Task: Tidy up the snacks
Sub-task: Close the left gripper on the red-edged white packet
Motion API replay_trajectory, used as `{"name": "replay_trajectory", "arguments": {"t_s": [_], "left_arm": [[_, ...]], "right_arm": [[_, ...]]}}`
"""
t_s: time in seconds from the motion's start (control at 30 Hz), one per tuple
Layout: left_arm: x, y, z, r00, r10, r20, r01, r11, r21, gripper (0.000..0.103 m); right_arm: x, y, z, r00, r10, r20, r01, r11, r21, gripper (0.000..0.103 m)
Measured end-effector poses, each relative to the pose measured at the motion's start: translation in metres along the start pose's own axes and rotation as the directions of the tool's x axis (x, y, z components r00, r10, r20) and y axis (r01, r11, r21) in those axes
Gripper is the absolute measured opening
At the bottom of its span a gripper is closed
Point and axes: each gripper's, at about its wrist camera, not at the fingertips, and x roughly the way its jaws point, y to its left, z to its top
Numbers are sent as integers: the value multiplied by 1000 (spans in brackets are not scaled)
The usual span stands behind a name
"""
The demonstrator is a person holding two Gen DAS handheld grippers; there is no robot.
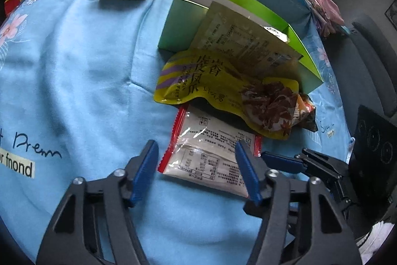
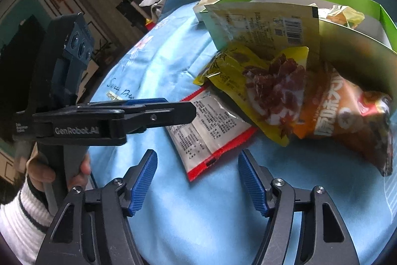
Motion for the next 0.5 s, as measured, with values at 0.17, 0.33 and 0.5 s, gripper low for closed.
{"name": "replay_trajectory", "arguments": {"t_s": [0.17, 0.33, 0.5], "left_arm": [[4, -6, -2, 1000, -15, -17, 15, 1000, 26, 50], [5, -11, -4, 1000, -9, -13, 10, 1000, 29, 48], [2, -6, -6, 999, -42, -11, 42, 999, -7, 41]], "right_arm": [[5, -1, 3, 1000, -10, 0, 10, 1000, -16, 60], [8, -1, 5, 999, -39, 8, 40, 998, -39, 39], [4, -8, 3, 1000, -6, 12, 6, 1000, -9, 32]]}}
